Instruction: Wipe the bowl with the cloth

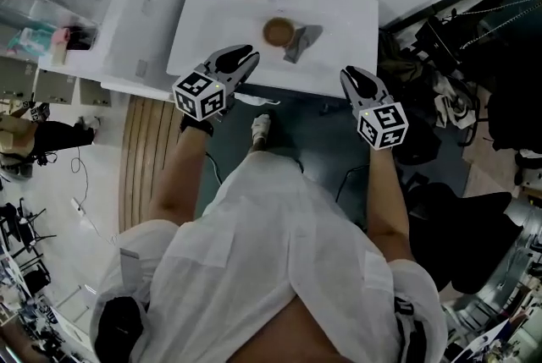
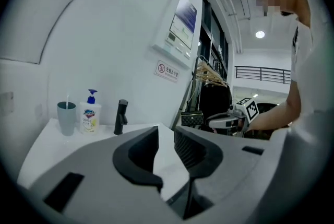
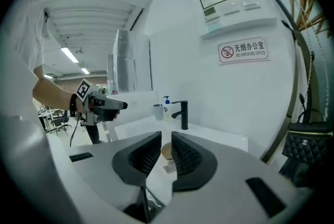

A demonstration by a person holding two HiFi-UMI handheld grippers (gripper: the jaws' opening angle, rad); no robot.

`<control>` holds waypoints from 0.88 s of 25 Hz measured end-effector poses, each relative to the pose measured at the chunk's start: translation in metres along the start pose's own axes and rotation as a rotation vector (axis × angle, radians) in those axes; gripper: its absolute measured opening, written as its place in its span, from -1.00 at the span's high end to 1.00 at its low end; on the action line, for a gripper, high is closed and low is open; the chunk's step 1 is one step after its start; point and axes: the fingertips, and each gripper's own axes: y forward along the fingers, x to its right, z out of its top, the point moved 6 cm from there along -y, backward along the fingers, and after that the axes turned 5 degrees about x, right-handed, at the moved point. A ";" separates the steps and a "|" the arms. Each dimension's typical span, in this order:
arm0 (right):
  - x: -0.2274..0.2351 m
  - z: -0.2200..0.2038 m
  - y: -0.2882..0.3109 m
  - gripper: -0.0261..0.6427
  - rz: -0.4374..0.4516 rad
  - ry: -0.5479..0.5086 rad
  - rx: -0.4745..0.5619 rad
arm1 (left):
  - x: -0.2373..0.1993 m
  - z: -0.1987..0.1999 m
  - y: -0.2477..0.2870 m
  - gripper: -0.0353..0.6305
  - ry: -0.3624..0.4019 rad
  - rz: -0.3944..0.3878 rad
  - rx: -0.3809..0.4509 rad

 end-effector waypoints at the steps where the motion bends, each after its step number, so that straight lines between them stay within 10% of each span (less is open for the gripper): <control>1: 0.004 0.001 0.013 0.69 0.001 -0.001 -0.017 | -0.011 0.000 0.007 0.60 0.006 -0.003 -0.018; 22: 0.036 -0.044 0.198 0.54 -0.076 0.068 -0.246 | -0.156 -0.041 0.108 0.56 0.083 -0.156 -0.249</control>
